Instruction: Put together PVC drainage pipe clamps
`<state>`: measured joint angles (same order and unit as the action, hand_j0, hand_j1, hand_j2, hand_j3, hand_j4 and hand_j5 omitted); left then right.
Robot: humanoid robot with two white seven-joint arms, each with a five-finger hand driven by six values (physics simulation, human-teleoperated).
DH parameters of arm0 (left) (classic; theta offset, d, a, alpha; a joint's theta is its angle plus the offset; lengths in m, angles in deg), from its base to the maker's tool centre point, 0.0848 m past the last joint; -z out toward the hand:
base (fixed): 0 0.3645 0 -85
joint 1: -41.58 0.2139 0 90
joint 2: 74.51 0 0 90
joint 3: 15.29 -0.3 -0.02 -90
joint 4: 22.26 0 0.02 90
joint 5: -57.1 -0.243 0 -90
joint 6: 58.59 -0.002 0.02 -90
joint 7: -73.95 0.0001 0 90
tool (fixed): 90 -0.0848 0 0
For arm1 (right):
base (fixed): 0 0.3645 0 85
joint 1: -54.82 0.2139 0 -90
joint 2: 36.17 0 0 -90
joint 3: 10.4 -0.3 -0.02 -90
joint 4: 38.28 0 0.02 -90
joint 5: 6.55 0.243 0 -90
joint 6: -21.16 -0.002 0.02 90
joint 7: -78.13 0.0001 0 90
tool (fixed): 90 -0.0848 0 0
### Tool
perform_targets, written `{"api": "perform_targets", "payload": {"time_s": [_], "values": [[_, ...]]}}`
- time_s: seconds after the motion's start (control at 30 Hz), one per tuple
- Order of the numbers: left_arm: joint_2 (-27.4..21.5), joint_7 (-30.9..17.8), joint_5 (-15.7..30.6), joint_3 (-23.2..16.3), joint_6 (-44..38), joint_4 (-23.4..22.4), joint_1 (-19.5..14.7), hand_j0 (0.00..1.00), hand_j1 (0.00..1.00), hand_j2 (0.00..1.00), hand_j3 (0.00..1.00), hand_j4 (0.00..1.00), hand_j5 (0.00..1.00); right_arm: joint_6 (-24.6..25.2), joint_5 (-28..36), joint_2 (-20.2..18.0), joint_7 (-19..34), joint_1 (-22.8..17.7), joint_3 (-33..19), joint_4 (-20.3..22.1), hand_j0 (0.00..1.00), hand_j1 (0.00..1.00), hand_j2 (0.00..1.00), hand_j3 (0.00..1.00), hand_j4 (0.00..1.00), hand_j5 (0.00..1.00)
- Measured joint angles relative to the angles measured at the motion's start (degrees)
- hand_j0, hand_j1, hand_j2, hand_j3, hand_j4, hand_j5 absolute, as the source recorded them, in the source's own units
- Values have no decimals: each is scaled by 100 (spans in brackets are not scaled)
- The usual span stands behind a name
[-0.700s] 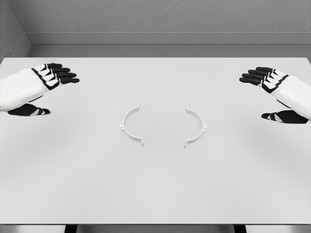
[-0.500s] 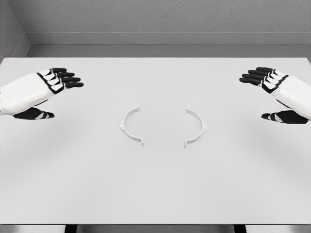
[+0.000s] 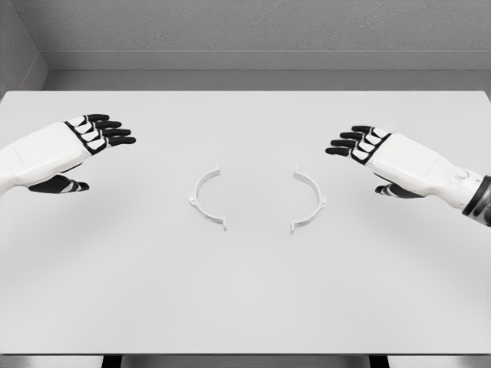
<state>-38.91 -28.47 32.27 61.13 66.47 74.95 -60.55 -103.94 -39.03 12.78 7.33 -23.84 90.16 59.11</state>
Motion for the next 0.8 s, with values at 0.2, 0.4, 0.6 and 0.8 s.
{"api": "perform_targets", "payload": {"time_s": [0.2, 0.4, 0.6, 0.8], "values": [[-29, -249, -40, -279, 0, 2, -9, 100, 100, 100, 100, 100, 100, 0, -26, 406, -28, 9, 122, -294, 100, 100, 100, 100, 100, 100], [-87, -461, -211, -599, 2, 11, -61, 100, 100, 100, 100, 100, 100, 1, -76, 673, -43, 141, 266, -679, 100, 100, 100, 100, 100, 100], [-91, -522, -454, -812, 2, 34, -141, 100, 100, 100, 100, 100, 100, 1, -92, 772, -47, 167, 388, -822, 100, 100, 100, 100, 100, 100], [3, -624, -564, -1111, 0, 52, -729, 100, 100, 100, 100, 100, 100, 2, -149, 877, -45, 308, 429, -928, 100, 100, 100, 100, 100, 100]]}}
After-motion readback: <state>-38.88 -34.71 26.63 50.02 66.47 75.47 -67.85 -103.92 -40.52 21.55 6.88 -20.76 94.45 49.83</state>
